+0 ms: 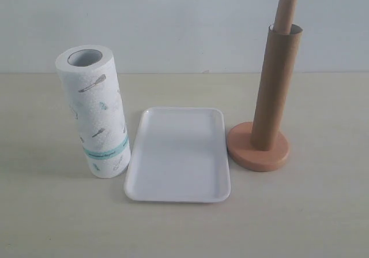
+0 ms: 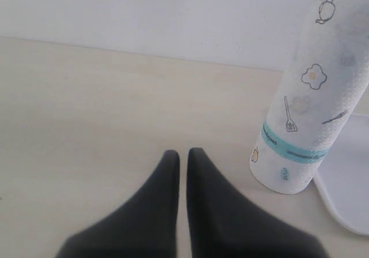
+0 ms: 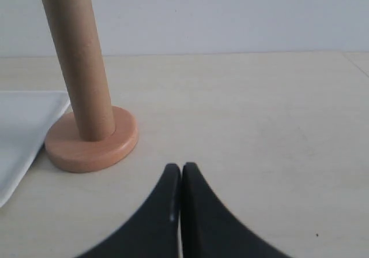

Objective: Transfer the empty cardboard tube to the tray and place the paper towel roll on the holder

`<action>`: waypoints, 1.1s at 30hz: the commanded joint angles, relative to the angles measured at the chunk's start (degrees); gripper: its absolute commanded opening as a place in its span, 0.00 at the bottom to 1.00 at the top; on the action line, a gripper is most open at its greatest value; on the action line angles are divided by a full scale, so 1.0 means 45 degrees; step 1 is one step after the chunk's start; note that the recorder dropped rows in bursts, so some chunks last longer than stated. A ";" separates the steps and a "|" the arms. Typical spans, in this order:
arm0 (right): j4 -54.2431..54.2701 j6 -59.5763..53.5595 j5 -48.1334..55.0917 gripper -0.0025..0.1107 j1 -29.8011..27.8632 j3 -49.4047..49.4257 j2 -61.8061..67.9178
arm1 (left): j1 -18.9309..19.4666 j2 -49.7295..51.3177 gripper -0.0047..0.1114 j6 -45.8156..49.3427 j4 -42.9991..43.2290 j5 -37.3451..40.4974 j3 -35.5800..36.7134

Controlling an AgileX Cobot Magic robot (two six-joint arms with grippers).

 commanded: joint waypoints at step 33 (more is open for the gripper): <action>-0.1301 0.0950 -1.1524 0.02 -0.0074 -0.2479 1.1799 | 0.0032 -0.0046 0.08 0.0002 -0.0077 -0.0068 0.0045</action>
